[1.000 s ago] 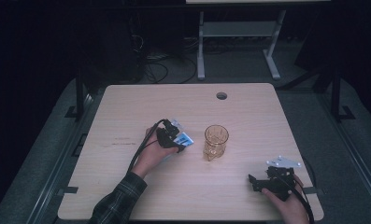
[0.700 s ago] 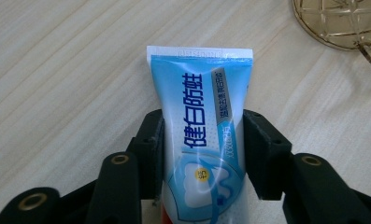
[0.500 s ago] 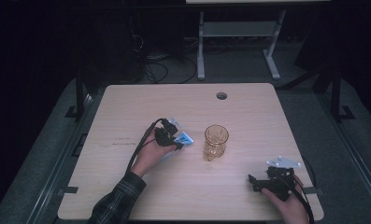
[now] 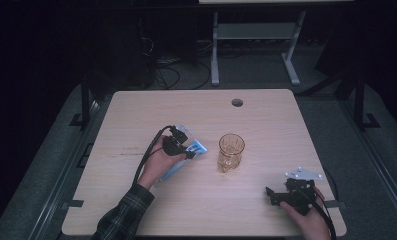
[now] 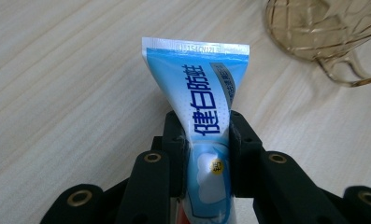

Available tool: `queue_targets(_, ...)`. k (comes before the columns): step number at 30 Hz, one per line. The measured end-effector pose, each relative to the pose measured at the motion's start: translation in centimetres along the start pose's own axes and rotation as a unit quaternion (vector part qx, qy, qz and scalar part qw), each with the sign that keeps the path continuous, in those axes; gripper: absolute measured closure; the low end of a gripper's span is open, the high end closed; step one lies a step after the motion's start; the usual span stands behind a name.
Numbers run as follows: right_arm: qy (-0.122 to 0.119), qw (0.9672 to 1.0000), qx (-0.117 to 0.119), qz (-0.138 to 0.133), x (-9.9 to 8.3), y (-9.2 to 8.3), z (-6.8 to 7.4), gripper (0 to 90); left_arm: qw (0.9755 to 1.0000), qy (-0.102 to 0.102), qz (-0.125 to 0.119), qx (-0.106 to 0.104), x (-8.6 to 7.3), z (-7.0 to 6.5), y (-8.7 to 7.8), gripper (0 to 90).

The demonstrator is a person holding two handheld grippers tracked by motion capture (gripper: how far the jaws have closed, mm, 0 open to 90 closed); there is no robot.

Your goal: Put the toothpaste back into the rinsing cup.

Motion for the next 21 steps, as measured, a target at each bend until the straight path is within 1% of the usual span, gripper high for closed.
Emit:
queue_targets(4, 0.0, 1.0, 0.0, 0.0, 0.0, 0.0, 0.0, 0.8, 1.0, 0.002, -0.005, -0.003, 0.1, 0.0, -0.4, 72.3)
queue_targets(8, 0.0, 1.0, 0.0, 0.0, 0.0, 0.0, 0.0, 0.7, 0.9997, -0.002, -0.023, -0.01, 0.5, -0.3, -1.2, 72.3)
queue_targets(9, 0.0, 1.0, 0.0, 0.0, 0.0, 0.0, 0.0, 0.8, 0.9994, -0.008, -0.032, -0.013, 0.6, -0.4, -1.4, 72.4)
queue_targets(11, 0.0, 1.0, 0.0, 0.0, 0.0, 0.0, 0.0, 0.7, 0.9991, -0.006, -0.038, -0.016, 0.7, -0.4, -1.8, 72.5)
queue_targets(15, 0.0, 1.0, 0.0, 0.0, 0.0, 0.0, 0.0, 0.8, 0.9985, -0.007, -0.049, -0.025, 0.9, -0.5, -2.6, 72.9)
queue_targets(16, 0.0, 1.0, 0.0, 0.0, 0.0, 0.0, 0.0, 0.8, 0.9984, -0.007, -0.048, -0.028, 0.9, -0.5, -2.9, 72.9)
queue_targets(21, 0.0, 1.0, 0.0, 0.0, 0.0, 0.0, 0.0, 0.8, 0.9972, -0.01, -0.064, -0.039, 1.0, -0.6, -3.8, 73.1)
Point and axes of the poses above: each handheld gripper's, and its own axes: y roughly forward along the jaws, x roughly out of its top, z roughly to its left, the point moved 9 cm from there along y, roughly forward along the jaws, and after that the axes turned 10 degrees about -y, right-handed, at the moved point
